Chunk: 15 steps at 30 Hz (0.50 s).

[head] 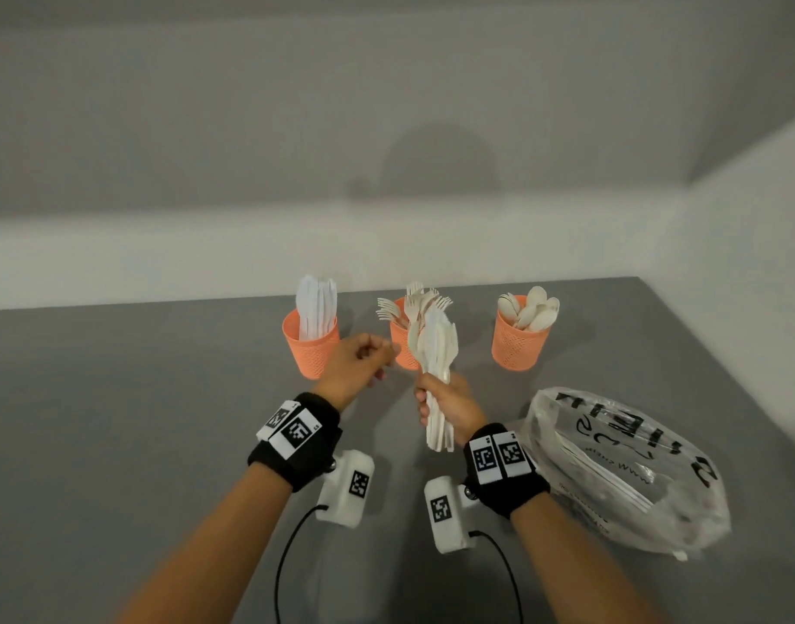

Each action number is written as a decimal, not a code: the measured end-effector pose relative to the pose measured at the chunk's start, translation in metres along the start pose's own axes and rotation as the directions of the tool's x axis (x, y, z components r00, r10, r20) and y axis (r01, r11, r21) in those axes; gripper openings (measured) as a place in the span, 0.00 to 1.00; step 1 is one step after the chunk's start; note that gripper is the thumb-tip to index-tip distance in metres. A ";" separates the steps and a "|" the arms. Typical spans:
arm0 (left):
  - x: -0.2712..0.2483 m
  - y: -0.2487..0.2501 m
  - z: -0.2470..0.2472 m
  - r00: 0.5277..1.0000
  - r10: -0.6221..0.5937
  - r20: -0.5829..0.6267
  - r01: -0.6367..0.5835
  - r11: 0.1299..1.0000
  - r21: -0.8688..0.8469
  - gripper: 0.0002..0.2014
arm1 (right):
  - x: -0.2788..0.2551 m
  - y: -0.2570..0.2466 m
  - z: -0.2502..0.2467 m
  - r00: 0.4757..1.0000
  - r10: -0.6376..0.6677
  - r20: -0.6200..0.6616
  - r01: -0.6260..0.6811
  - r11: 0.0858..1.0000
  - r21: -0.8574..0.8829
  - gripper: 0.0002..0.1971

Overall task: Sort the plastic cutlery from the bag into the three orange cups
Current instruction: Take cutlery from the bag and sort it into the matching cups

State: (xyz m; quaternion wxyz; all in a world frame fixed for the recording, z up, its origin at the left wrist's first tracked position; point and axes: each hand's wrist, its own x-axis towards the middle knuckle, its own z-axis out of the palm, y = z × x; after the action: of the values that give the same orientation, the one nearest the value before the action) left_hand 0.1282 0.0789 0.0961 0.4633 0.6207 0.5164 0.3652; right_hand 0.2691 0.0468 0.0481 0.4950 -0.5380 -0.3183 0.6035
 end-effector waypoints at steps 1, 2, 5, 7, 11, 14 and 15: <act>0.001 0.002 0.004 1.000 0.008 -0.011 -0.008 1.000 -0.027 0.04 | 0.000 0.001 0.003 1.000 -0.027 0.002 0.027 0.998 -0.060 0.09; 0.002 0.002 0.009 1.000 0.010 -0.009 -0.011 0.999 -0.042 0.04 | 0.000 0.001 0.005 0.999 -0.051 0.009 0.052 0.993 -0.108 0.09; 0.003 0.002 0.023 0.999 -0.004 -0.049 0.000 0.997 -0.072 0.06 | 0.000 0.004 0.007 0.995 -0.093 0.049 0.100 0.979 -0.180 0.08; 0.007 -0.002 0.030 0.995 -0.027 -0.100 0.018 0.996 -0.086 0.08 | 0.000 0.005 0.006 0.993 -0.097 0.063 0.108 0.975 -0.194 0.06; 0.011 -0.005 0.036 0.992 -0.066 -0.106 0.061 0.997 -0.050 0.10 | 0.000 0.005 0.000 0.994 -0.058 0.089 0.075 0.978 -0.194 0.04; 0.013 -0.004 0.036 0.993 -0.095 -0.069 0.089 0.993 -0.083 0.09 | -0.005 0.004 -0.005 0.991 -0.034 0.129 0.040 0.998 -0.044 0.03; 0.013 -0.003 0.035 0.993 -0.107 -0.060 0.099 0.989 -0.114 0.09 | -0.006 0.003 -0.007 0.991 -0.025 0.131 0.024 1.000 0.015 0.03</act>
State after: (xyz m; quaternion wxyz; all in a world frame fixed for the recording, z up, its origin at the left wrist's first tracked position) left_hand 0.1625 0.0853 0.0827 0.4981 0.5542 0.5416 0.3891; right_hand 0.2748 0.0388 0.0457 0.4840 -0.4899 -0.3526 0.6336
